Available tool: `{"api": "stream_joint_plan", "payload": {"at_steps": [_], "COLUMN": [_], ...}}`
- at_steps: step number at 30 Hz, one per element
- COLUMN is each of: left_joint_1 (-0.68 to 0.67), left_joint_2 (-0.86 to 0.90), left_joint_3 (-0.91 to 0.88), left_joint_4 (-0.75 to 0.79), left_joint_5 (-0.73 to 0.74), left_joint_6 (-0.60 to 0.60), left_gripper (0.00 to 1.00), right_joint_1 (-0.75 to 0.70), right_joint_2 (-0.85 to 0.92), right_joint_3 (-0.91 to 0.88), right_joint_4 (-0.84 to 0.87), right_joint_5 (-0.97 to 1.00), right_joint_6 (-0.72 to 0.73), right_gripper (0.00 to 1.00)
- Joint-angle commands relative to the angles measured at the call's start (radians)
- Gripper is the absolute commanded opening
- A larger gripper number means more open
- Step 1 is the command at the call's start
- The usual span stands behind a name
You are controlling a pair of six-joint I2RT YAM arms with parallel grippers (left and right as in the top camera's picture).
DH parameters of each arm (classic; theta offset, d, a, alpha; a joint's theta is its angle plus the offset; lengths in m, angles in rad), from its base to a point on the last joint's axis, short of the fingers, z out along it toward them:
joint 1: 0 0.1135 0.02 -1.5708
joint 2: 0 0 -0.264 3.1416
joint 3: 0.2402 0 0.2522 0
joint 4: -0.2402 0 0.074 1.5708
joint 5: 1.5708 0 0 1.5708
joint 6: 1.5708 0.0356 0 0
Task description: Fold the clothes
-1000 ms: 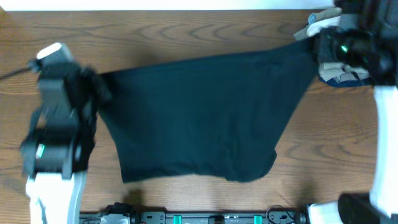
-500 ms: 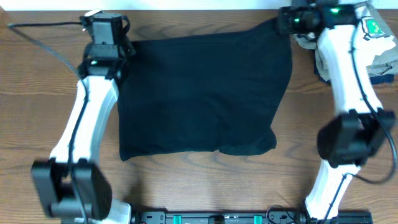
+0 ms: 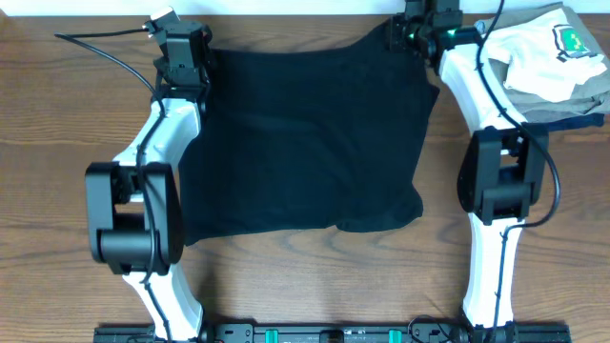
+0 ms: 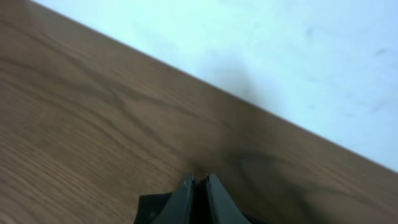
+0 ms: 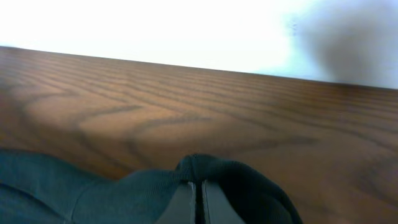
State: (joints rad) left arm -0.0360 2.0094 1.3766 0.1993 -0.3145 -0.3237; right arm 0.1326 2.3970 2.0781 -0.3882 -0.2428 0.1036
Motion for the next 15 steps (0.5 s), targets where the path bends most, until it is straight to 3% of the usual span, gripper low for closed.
{"api": "stream_joint_plan", "payload": {"at_steps": [1,6,9,10,11,12,14,15], "left_joint_1": [0.015,0.036,0.055,0.062,0.07,0.077,0.089,0.092], "left_joint_2": [0.048,0.098,0.107,0.107,0.106,0.106,0.101,0.098], "left_joint_3": [0.008,0.008,0.008,0.008,0.008,0.008,0.009,0.009], "left_joint_4": [0.031,0.088,0.118,0.128,0.143,0.154,0.162,0.16], "left_joint_5": [-0.021,-0.021,-0.021,-0.021,-0.021,-0.021,-0.02,-0.02], "left_joint_6": [0.013,0.013,0.014,0.014,0.017,0.018,0.052,0.068], "left_gripper": [0.07,0.07,0.08,0.17,0.37,0.48,0.87,0.98], "right_joint_1": [0.005,0.005,0.005,0.005,0.005,0.005,0.002,-0.001], "right_joint_2": [0.044,0.091,0.108,0.109,0.109,0.109,0.098,0.09], "right_joint_3": [0.007,0.007,0.007,0.007,0.007,0.007,0.011,0.015], "right_joint_4": [0.043,0.144,0.205,0.219,0.237,0.248,0.267,0.265], "right_joint_5": [0.024,0.05,0.056,0.059,0.06,0.06,0.059,0.058], "right_joint_6": [0.026,0.051,0.066,0.066,0.065,0.065,0.068,0.068], "right_gripper": [0.01,0.03,0.1,0.19,0.29,0.36,0.75,0.84]}}
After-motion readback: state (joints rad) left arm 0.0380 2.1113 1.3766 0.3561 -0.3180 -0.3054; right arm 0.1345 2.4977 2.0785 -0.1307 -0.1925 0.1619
